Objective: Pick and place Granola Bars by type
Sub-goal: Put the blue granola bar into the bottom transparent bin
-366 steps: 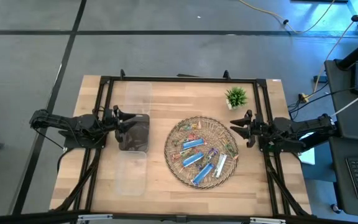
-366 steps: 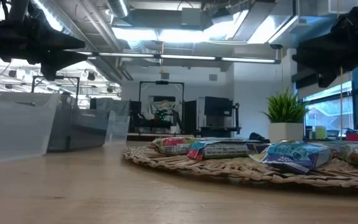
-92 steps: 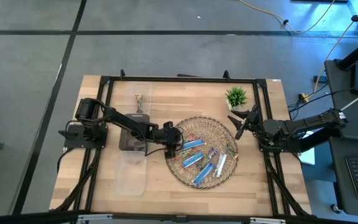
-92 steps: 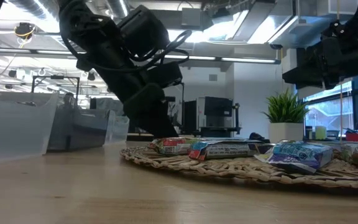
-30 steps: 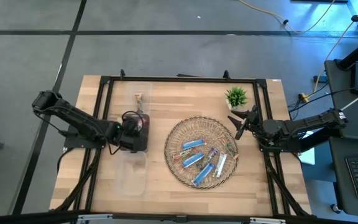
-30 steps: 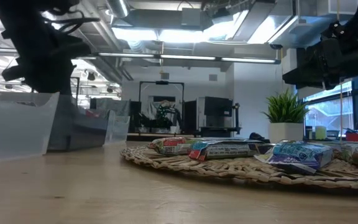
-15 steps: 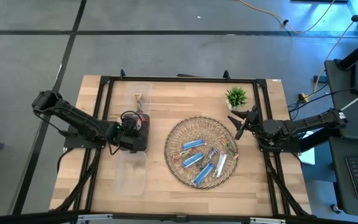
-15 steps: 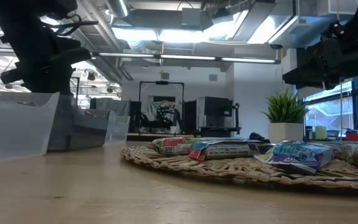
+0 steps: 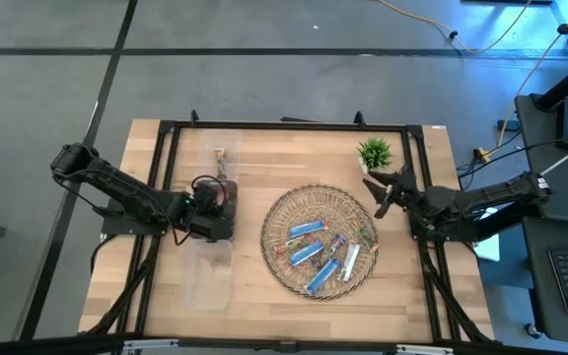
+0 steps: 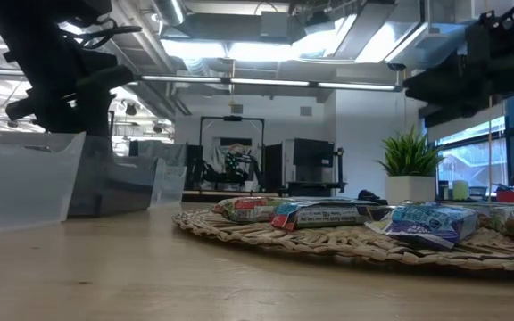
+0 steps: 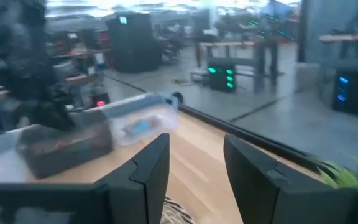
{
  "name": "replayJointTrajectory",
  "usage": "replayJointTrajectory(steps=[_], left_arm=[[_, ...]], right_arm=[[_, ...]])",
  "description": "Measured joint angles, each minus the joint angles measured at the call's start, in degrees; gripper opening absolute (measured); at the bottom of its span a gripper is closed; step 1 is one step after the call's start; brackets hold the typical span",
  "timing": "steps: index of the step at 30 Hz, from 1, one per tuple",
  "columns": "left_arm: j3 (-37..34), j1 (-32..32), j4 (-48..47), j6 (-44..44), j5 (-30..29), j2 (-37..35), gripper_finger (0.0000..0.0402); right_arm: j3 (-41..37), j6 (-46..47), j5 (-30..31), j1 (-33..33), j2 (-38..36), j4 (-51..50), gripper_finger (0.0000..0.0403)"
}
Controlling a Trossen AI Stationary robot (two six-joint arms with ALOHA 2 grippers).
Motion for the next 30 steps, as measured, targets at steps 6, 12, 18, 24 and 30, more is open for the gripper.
replayJointTrajectory(steps=[6, 12, 18, 24, 30], left_arm=[[0.0, 0.0, 2.5, 5.0, 0.5, -0.7, 0.0171], [0.0, 0.2, 7.0, 13.4, 0.5, -0.9, 0.0175], [0.0, 0.2, 9.3, 19.1, 0.5, -0.9, 0.0172], [0.0, 0.2, 9.7, 22.0, 0.5, -0.9, 0.0173], [0.0, 0.2, 10.7, 26.1, 0.5, -0.9, 0.0175]], right_arm=[[8.4, -14.5, -14.4, 0.0, 2.2, -4.8, 0.0155], [30.2, -15.7, -18.4, 0.3, 17.6, -32.6, 0.0155], [47.3, -15.9, -26.6, 4.9, 39.3, -48.5, 0.0155], [57.3, -14.1, -30.7, 9.9, 57.9, -55.5, 0.0155], [63.4, -6.7, -30.8, 12.4, 71.0, -55.4, 0.0155]])
